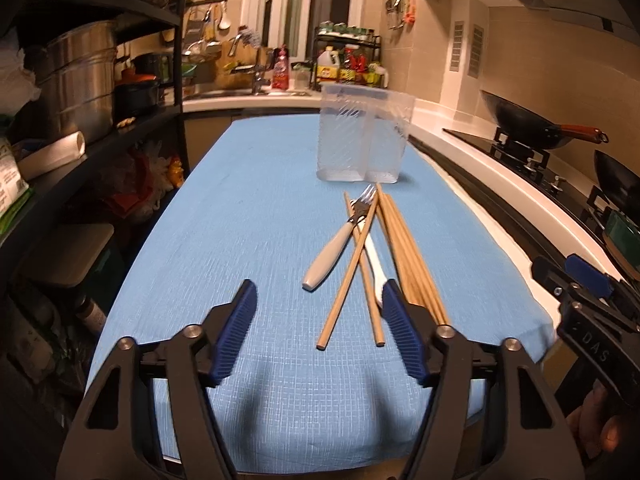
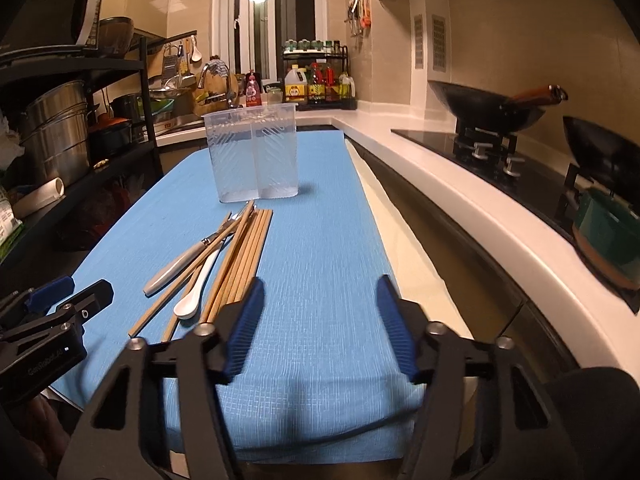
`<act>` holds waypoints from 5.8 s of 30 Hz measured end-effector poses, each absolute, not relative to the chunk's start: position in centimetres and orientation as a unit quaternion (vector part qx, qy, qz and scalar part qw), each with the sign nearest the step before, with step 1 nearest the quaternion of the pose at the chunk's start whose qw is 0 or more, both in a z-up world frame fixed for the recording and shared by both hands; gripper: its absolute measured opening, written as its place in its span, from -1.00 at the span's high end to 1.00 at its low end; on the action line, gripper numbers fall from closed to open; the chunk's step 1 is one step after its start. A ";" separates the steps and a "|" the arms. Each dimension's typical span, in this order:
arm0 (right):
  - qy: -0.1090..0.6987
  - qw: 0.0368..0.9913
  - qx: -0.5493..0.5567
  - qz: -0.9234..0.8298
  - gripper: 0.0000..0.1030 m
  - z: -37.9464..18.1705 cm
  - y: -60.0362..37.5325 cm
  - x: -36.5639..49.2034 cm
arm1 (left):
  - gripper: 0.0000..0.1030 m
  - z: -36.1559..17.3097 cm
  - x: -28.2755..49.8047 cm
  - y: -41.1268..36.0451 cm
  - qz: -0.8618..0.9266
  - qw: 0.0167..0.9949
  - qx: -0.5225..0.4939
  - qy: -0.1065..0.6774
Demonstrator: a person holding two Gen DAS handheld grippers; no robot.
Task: Organize utensils
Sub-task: 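Move the left tool to the white-handled fork while the right tool grasps one wooden chopstick, then close the left tool on the fork handle and lift it while the right tool holds the chopstick, then carry the fork with the left tool and the chopstick with the right tool over the clear container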
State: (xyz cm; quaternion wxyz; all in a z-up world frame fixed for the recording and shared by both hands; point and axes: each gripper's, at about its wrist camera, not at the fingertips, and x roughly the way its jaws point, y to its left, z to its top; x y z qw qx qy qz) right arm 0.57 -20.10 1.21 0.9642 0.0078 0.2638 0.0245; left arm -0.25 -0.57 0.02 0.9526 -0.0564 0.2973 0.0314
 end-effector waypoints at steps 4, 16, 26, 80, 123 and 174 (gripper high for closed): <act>0.287 0.956 0.021 0.049 0.48 0.8 -19.8 1.7 | 0.09 -0.6 0.4 0.7 0.059 0.944 -0.067 0.317; 0.386 0.911 0.066 0.131 0.72 -3.3 -16.2 6.6 | 0.40 -1.5 3.7 2.8 0.013 0.928 -0.119 0.353; 0.403 0.905 0.053 0.125 0.65 -4.1 -16.0 6.6 | 0.40 -4.2 8.5 4.4 -0.006 0.902 -0.174 0.395; 0.387 0.921 -0.007 0.040 0.77 -4.0 -18.1 5.6 | 0.54 -4.7 5.6 0.8 0.041 0.941 -0.036 0.334; 0.234 0.970 -0.028 0.069 0.89 4.6 -20.0 1.2 | 0.67 3.8 1.0 2.7 0.032 0.980 -0.033 0.196; 0.155 0.974 0.010 0.165 0.89 27.9 -17.7 21.1 | 0.68 25.2 21.7 3.5 -0.075 0.968 -0.055 0.231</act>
